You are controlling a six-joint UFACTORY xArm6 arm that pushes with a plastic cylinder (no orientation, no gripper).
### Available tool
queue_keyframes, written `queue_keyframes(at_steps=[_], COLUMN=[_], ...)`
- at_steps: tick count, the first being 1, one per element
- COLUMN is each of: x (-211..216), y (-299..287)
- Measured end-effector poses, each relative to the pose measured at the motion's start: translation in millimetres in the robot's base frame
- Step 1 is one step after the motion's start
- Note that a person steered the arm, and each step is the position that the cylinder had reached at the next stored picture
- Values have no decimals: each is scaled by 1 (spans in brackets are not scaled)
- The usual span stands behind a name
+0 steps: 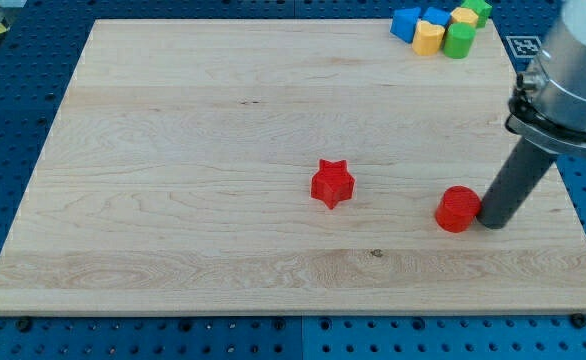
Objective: Slide red circle towards red star
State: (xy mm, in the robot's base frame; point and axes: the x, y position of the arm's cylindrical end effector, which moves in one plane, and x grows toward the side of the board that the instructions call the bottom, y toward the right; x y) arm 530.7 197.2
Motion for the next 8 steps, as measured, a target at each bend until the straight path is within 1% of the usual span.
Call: queue_keyframes(at_steps=[1,2,3,4,5,6,7,8], x=[2,38,14,-9,-1,-39,-52,-53], y=[1,-5,-45,-48,2,3,-49,-88])
